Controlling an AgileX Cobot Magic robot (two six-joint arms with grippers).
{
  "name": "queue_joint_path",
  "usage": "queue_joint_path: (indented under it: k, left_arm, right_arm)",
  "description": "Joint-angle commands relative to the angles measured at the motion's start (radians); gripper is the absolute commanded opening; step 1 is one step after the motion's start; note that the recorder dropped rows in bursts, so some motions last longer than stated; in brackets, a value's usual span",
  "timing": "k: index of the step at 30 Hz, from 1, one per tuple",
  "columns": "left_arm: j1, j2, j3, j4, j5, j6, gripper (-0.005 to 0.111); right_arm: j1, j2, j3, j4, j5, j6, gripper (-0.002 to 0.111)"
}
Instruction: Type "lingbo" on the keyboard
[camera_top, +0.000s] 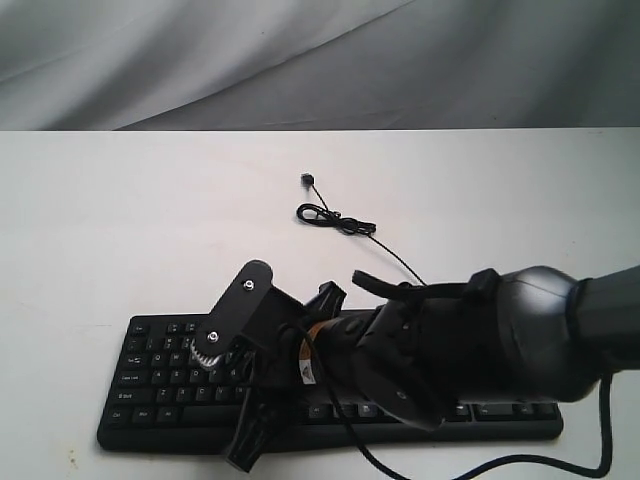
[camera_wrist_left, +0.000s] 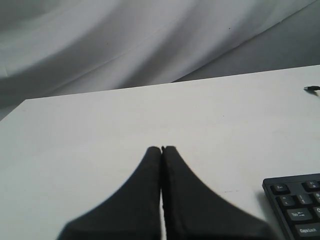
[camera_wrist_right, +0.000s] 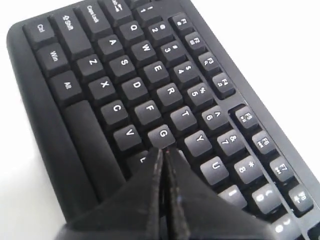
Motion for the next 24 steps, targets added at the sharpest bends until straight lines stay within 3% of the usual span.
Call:
queue_joint_path:
  k: [1, 9, 24]
  left_arm:
    - [-0.007, -0.004, 0.005, -0.002, -0.01, -0.004, 0.0]
    - [-0.007, -0.004, 0.005, -0.002, -0.01, -0.004, 0.0]
    - [-0.007, -0.004, 0.005, -0.002, -0.01, -0.004, 0.0]
  right_arm:
    - [-0.009, 0.011, -0.07, -0.026, 0.036, -0.017, 0.0]
    - [-0.009, 0.108, -0.155, -0.028, 0.037, -0.026, 0.0]
    - [-0.009, 0.119, -0.155, -0.026, 0.038, -0.026, 0.0]
